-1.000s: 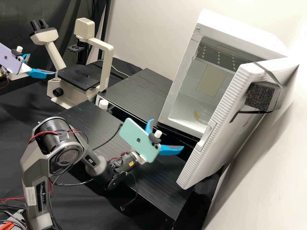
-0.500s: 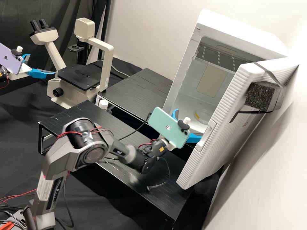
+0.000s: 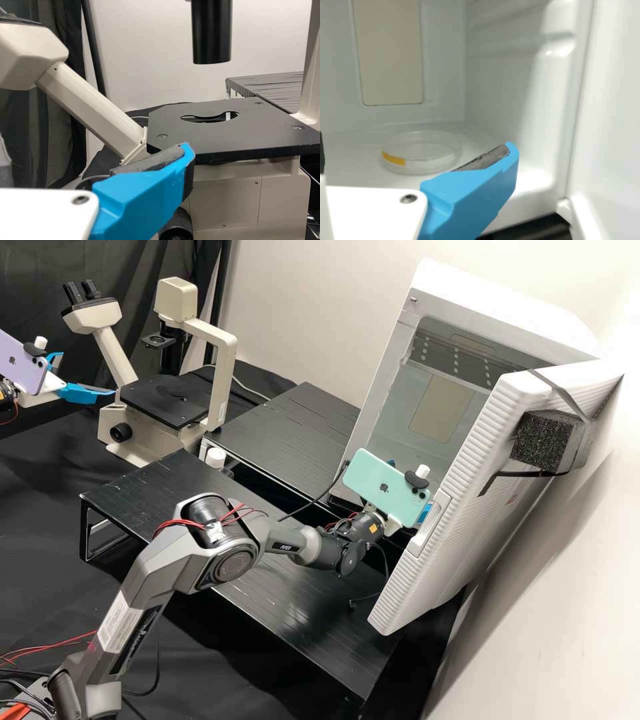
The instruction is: Take out the petri dish and place it under the microscope.
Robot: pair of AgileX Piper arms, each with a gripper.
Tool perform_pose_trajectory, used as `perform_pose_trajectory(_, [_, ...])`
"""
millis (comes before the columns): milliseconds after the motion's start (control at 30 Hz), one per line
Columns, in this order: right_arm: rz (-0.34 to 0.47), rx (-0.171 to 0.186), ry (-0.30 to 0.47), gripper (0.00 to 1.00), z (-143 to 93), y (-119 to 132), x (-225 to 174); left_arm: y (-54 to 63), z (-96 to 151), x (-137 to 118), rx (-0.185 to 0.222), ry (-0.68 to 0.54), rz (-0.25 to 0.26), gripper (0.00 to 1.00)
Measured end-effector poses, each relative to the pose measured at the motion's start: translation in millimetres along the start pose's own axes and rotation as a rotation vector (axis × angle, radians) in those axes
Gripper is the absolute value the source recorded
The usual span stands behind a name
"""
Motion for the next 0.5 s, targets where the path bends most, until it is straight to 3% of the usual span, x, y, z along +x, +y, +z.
perform_pose_trajectory(300, [-0.064,-0.008,0.009,1.0,-7.5,-12.0,21.6,0.0,0.0,0.0,0.0,0.0,0.0,1.0])
perform_pose_trajectory(500, [-0.092,-0.01,-0.042,1.0,4.9,-22.7,33.6,0.0,0.0,0.0,0.0,0.0,0.0,1.0])
